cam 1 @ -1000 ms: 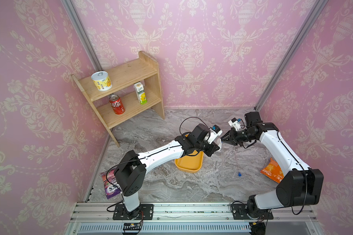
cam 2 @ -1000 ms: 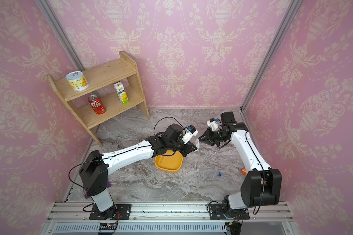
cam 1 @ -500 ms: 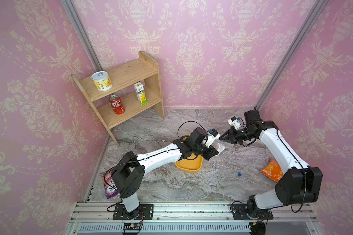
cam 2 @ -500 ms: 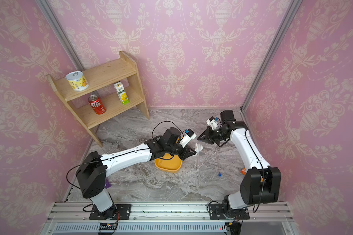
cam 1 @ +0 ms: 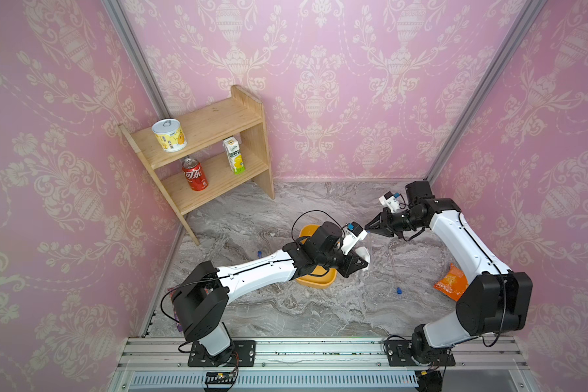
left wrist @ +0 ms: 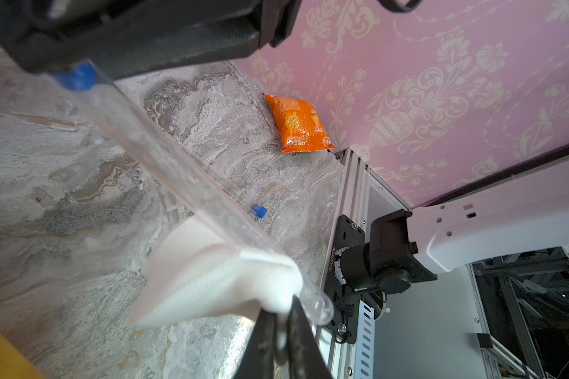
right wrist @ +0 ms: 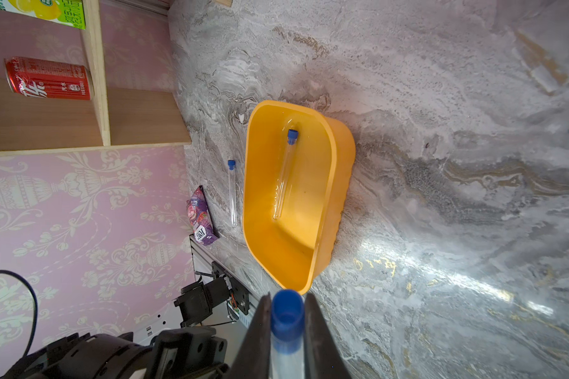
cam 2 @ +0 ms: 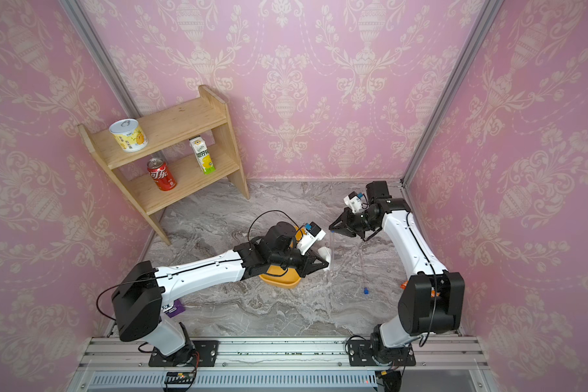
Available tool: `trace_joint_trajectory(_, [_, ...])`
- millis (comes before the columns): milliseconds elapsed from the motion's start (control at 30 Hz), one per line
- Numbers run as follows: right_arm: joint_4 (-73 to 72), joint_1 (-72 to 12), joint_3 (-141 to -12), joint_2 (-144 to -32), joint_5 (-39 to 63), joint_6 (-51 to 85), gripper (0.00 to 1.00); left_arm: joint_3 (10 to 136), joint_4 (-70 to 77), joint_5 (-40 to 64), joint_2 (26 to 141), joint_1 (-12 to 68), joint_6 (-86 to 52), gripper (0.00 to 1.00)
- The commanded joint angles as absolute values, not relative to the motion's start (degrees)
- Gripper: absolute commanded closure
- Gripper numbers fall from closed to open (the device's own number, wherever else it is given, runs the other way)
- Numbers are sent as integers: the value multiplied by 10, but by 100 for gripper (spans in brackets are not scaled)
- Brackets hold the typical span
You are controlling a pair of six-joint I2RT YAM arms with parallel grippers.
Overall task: Wipe the exteriors of test tubes
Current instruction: Wipe the dirt from the test tube.
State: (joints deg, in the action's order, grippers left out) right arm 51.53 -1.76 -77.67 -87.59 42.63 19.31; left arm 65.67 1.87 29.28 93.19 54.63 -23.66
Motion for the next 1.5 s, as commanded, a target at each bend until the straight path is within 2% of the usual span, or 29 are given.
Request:
trace_joint_trajectory(0, [506, -19, -795, -885, 421, 198, 92, 633, 47, 298, 912, 554, -265, 88])
trace_joint_trajectory(300, [486, -17, -799, -895, 376, 218, 92, 617, 25, 279, 898, 583, -269, 88])
trace_joint_trajectory(500, [460, -18, -804, -890, 292, 243, 92, 640, -64, 270, 888, 597, -236, 88])
trace_joint_trajectory(600, [450, -18, -799, -894, 288, 246, 92, 676, -123, 257, 889, 599, -203, 88])
trace_joint_trajectory(933, [436, -24, -759, -882, 296, 239, 92, 926, -443, 121, 999, 599, -11, 89])
trace_joint_trajectory(1200, [386, -24, -721, -857, 284, 293, 92, 1067, -558, -55, 1106, 618, 32, 91])
trace_joint_trajectory(1467, [386, -24, -723, -845, 188, 330, 92, 1096, -554, -129, 1140, 641, 21, 92])
